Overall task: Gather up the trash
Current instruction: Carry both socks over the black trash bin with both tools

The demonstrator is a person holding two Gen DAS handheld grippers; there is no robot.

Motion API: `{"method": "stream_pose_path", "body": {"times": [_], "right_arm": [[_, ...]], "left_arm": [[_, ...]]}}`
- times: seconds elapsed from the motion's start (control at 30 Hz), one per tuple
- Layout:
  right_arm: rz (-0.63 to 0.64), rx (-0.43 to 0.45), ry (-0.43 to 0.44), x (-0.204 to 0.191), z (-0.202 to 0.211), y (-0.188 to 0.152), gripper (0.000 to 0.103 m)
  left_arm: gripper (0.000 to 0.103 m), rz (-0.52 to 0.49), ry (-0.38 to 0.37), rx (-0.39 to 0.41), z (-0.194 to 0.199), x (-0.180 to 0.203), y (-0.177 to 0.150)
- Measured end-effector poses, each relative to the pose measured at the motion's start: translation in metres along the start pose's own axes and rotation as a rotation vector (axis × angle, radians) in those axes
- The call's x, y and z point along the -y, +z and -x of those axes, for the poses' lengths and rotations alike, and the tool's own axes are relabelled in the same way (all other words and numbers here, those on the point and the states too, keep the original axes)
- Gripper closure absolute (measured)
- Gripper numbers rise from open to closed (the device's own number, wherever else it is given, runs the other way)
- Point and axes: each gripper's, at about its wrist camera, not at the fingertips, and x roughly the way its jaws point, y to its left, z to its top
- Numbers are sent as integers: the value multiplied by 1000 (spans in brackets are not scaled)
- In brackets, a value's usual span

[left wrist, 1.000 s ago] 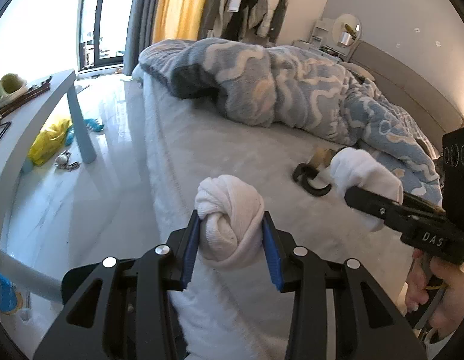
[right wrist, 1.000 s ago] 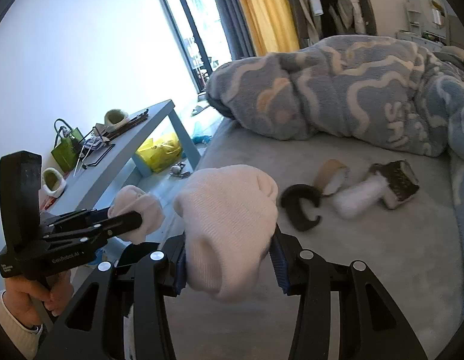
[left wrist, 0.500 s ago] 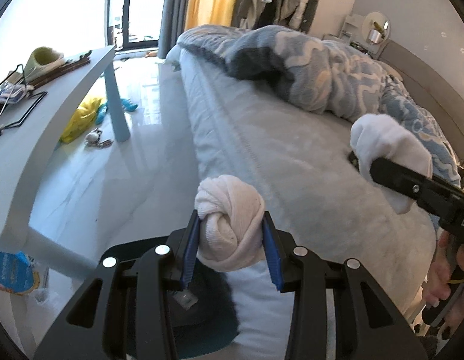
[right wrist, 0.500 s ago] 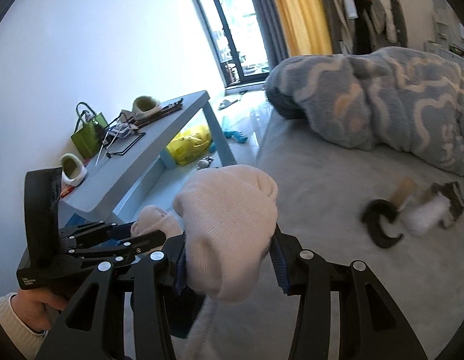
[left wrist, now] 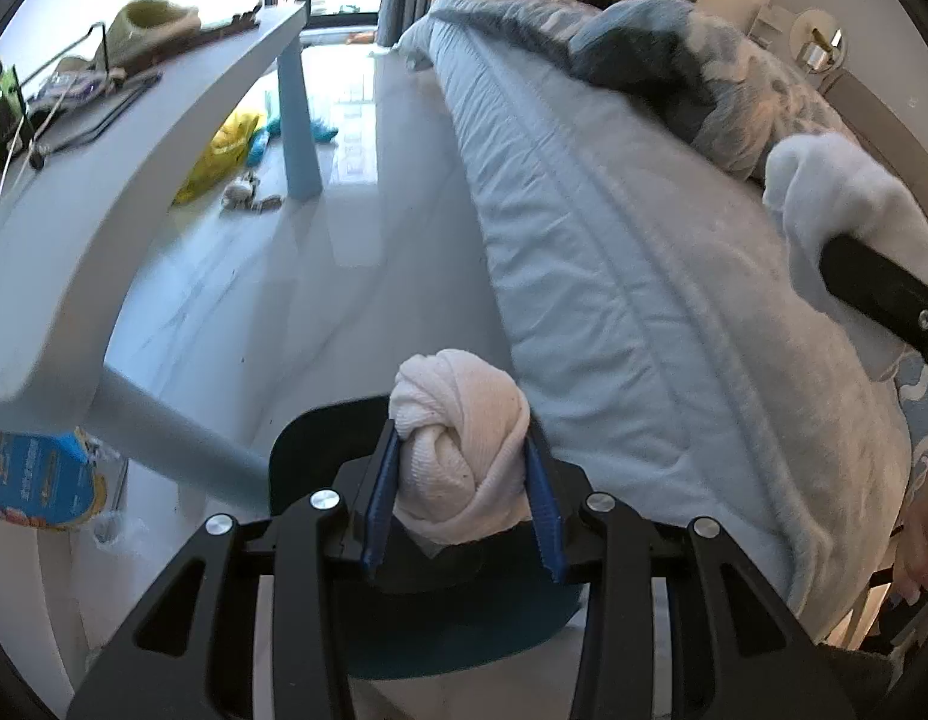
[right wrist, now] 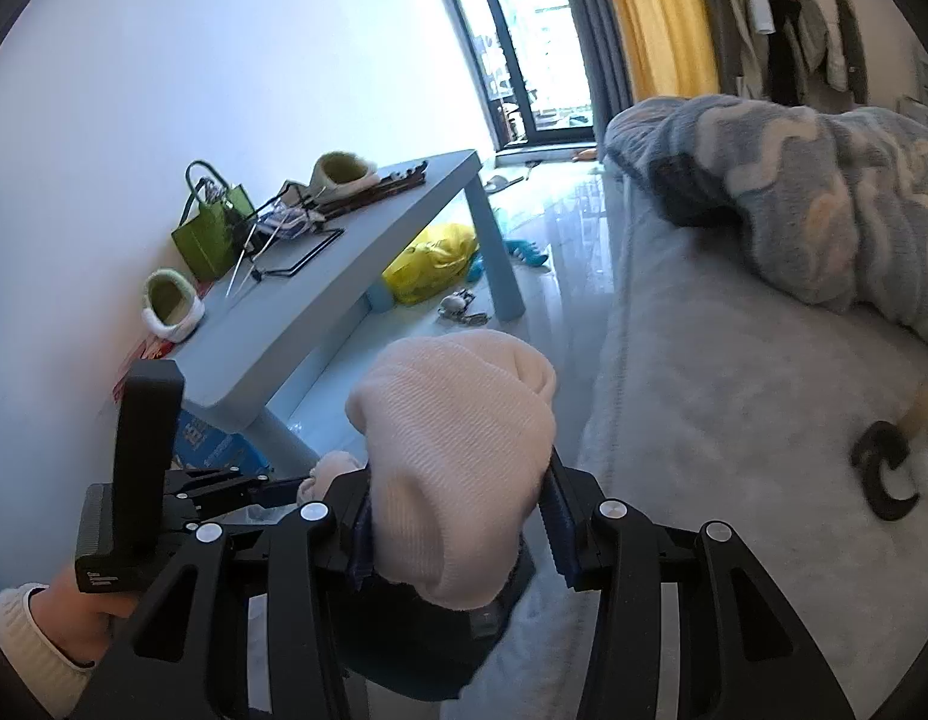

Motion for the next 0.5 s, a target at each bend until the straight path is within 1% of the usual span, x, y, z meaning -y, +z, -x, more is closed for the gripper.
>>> {"method": "stream_pose_path", "body": {"times": [0.17, 0.37, 0.5], "right_arm": [[14, -35, 16, -14, -20, -3, 57], [29, -65, 31, -32, -39, -3, 57], [42, -84, 40, -44, -53, -3, 57]], "left_arm": [[61, -20, 28, -60, -10, -12, -13], [60, -17, 16, -168, -29, -30, -35], [57, -10, 16, -224, -40, -41, -44]]}}
